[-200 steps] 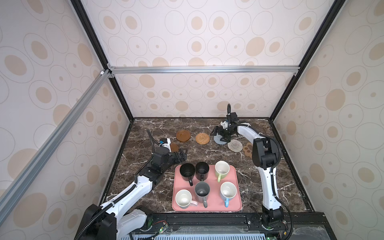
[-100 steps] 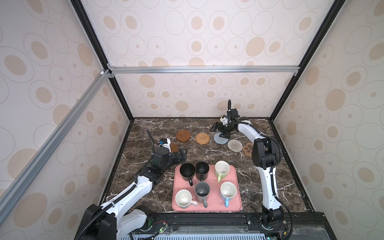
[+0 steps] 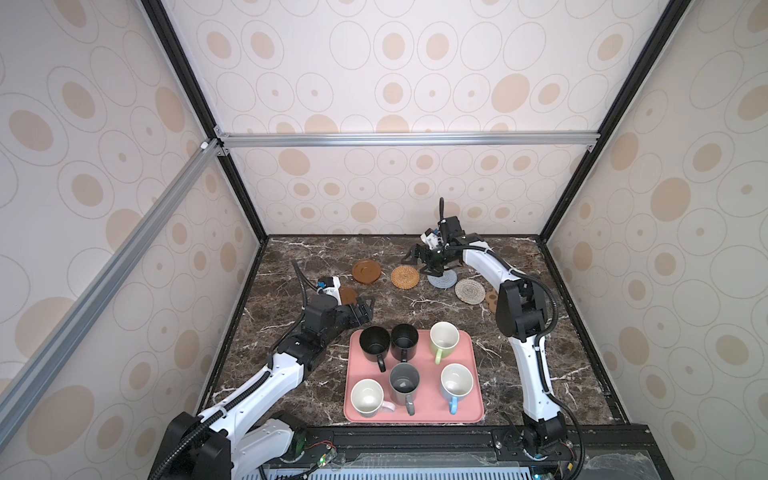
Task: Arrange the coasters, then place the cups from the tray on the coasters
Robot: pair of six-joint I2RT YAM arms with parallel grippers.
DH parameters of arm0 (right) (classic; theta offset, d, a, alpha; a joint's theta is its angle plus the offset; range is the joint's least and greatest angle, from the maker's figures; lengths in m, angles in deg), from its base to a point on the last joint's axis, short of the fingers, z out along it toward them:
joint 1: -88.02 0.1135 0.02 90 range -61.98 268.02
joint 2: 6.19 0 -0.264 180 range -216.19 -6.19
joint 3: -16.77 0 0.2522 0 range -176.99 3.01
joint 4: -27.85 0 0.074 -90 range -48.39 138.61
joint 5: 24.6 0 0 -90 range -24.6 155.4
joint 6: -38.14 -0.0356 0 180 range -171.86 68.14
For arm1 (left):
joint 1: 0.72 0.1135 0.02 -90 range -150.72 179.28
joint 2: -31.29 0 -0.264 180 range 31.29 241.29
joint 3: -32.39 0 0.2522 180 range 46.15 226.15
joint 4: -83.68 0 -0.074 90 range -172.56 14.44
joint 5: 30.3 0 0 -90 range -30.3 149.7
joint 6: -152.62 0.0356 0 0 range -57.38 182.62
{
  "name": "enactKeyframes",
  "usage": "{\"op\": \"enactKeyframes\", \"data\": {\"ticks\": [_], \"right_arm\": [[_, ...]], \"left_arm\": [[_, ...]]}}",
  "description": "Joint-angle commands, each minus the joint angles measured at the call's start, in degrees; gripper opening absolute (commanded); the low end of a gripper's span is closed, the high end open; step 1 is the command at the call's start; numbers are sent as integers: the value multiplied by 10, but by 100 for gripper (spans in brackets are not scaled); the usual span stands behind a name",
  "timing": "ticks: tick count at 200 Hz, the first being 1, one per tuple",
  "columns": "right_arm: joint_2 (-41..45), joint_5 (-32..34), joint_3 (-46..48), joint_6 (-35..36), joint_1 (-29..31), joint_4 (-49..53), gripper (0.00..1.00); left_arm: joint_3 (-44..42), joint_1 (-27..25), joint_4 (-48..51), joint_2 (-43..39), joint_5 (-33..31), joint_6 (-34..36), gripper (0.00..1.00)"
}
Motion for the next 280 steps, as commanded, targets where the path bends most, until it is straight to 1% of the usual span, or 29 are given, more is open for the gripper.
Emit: {"op": "enactKeyframes", "data": {"ticks": [1,51,138,280], "right_arm": [[-21,-13,-13,-1,14,9,100],[-41,-14,-13,10,29,27,100],[-66,-17,-17,9,49,27,100],[-84,21,-32,-22,50,11,100]], "left_arm": [[0,3,2,-12,-7,-8,100],[-8,3,8,-26,-10,-10,100],[-23,3,15,-48,-17,-18,100],[-25,3,24,-60,-22,-18,100]]}}
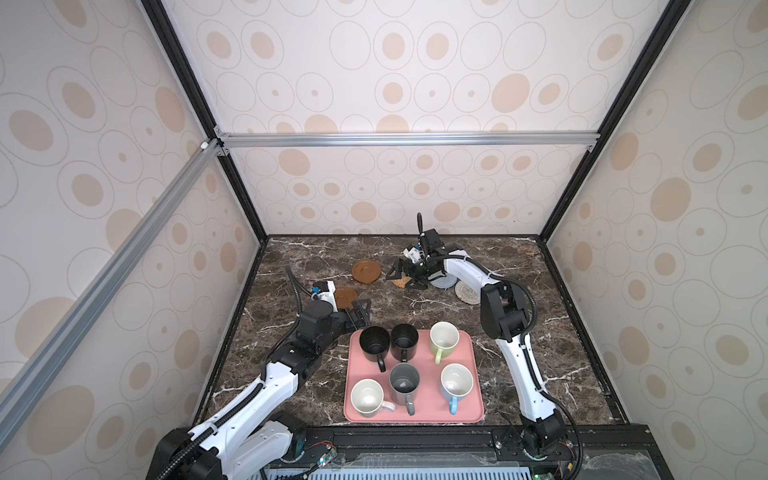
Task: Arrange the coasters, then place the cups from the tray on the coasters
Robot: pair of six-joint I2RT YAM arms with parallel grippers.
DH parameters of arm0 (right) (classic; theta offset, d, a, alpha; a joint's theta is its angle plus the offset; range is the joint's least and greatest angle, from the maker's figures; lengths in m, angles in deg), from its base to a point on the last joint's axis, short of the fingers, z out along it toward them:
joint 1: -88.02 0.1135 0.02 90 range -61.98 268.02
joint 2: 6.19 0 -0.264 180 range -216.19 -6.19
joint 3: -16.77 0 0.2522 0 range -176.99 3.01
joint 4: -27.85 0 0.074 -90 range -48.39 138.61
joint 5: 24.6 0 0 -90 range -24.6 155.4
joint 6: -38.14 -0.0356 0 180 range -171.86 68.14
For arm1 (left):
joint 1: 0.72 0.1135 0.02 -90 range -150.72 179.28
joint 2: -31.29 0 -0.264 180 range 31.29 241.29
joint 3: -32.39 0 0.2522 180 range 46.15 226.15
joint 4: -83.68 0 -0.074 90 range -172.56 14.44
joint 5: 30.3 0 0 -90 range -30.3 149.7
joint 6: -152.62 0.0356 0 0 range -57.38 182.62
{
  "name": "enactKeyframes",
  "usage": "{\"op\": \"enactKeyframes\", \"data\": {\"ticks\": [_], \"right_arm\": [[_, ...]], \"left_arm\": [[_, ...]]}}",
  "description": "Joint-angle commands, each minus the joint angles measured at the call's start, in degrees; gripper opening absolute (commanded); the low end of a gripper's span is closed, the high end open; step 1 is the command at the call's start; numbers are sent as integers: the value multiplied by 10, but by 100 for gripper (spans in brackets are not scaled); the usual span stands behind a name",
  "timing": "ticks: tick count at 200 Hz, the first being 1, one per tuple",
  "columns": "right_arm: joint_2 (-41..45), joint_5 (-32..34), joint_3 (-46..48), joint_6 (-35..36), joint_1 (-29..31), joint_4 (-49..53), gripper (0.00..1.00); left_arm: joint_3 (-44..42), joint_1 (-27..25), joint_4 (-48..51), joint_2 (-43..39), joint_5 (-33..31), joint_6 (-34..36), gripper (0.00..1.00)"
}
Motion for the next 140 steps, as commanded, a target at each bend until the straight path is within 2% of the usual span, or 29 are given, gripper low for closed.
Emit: {"op": "enactKeyframes", "data": {"ticks": [1,102,140], "right_arm": [[-20,19,-10,-7,2,6,100],[4,23,-12,-15,1,1,100],[29,-4,-9,-33,0,-42,100]], "left_arm": [[0,3,7,-12,-9,-9,100],[0,3,10,-13,-9,-10,100],[2,3,8,-12,-8,-10,100]]}}
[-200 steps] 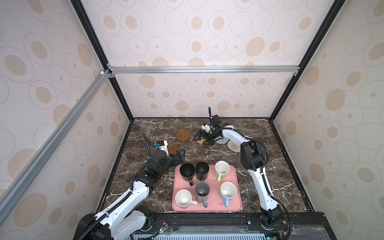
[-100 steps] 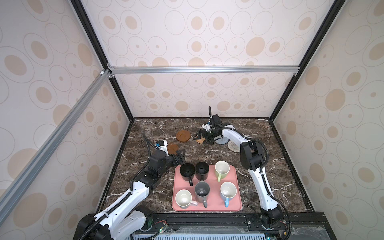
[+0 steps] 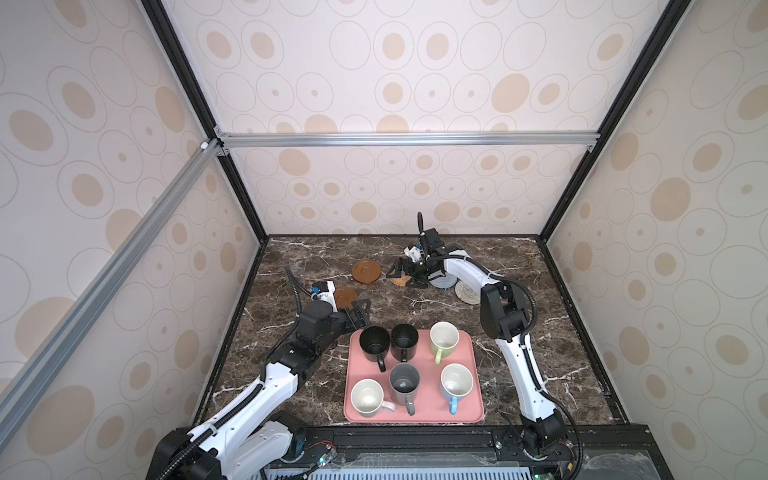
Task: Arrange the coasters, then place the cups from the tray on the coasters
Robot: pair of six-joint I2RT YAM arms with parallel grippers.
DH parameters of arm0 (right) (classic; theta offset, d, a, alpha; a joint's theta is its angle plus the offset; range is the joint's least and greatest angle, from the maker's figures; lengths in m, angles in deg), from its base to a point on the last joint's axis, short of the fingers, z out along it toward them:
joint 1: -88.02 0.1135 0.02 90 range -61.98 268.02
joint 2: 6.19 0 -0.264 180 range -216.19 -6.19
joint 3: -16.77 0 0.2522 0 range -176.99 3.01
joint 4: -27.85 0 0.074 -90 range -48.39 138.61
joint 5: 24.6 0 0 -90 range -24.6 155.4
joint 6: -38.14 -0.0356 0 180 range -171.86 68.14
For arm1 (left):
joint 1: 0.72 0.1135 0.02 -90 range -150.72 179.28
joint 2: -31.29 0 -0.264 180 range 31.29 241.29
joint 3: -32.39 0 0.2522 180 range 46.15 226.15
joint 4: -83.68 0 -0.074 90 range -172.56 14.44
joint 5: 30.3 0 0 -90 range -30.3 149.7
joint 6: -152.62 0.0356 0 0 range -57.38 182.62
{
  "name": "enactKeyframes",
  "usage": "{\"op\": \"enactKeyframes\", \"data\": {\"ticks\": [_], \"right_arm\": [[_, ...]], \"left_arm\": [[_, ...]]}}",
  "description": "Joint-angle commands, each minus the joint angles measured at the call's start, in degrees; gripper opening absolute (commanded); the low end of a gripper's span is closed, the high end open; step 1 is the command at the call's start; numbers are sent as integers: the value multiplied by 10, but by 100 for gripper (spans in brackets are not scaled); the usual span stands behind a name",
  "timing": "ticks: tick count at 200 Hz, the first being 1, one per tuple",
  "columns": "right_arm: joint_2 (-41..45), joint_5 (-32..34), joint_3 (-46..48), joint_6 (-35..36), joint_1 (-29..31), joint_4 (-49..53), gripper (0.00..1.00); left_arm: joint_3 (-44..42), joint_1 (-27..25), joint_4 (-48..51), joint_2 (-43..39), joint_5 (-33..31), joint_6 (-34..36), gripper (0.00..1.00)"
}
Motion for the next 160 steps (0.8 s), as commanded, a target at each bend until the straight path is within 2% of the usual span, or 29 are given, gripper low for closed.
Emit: {"op": "enactKeyframes", "data": {"ticks": [1,39,96,160], "right_arm": [[29,-16,-8,-18,1,-29,100],[23,-17,-15,-49,1,-83,100],[-34,8,-63,-80,-1,-83,100],[-61,42,-59,-73,-3,-50,100]], "left_arm": [[3,3,6,-9,-7,-10,100],[4,3,8,-10,-6,-9,100],[2,3,15,-18,-8,-9,100],[-3,3,20,-29,-11,-13,100]]}}
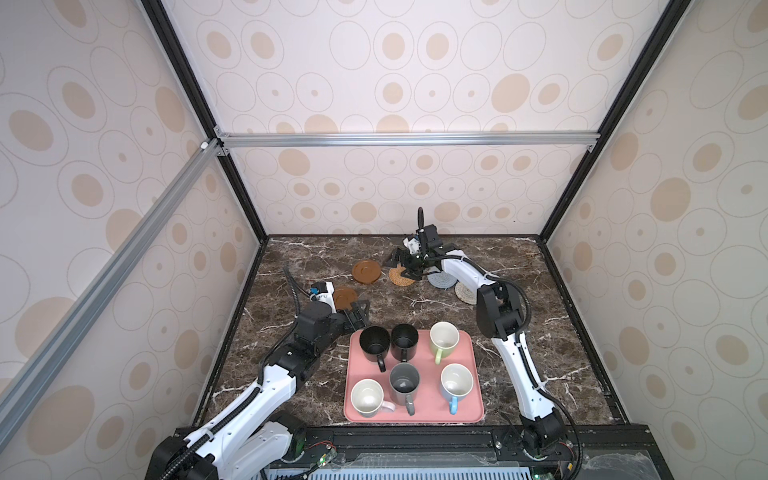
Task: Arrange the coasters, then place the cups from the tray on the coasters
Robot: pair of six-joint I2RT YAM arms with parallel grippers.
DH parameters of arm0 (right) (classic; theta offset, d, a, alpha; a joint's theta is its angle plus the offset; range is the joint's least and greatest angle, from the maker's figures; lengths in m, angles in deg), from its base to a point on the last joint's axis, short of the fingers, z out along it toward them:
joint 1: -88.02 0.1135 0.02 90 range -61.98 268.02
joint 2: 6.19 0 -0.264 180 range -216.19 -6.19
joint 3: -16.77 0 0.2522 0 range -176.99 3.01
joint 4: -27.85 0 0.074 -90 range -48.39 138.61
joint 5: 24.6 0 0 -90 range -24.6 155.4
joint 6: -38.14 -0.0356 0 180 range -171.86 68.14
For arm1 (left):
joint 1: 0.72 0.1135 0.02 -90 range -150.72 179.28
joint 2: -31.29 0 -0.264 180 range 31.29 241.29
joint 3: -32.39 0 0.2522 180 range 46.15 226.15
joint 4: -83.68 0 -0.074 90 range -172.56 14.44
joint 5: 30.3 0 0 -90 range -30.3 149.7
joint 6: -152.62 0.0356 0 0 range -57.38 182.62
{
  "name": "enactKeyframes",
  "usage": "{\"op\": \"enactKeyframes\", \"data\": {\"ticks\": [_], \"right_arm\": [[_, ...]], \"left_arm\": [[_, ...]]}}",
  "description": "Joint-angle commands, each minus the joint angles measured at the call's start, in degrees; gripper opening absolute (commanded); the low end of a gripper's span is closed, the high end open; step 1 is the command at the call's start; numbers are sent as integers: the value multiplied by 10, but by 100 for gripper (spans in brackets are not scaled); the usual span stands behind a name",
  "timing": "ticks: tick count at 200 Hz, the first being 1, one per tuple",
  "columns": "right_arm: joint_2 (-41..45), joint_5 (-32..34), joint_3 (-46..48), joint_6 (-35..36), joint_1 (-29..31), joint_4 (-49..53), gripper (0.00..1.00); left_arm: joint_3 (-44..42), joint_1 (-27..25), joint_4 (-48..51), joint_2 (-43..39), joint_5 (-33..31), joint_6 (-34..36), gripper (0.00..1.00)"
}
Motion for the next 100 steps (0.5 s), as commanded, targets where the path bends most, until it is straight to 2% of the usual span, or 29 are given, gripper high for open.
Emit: {"op": "enactKeyframes", "data": {"ticks": [1,100], "right_arm": [[-12,25,-2,-2,-2,28,100],[4,60,4,14,-7,59,100]], "left_arm": [[-2,3,5,-12,-11,-13,100],[-7,3,6,-23,-15,-14,100]]}}
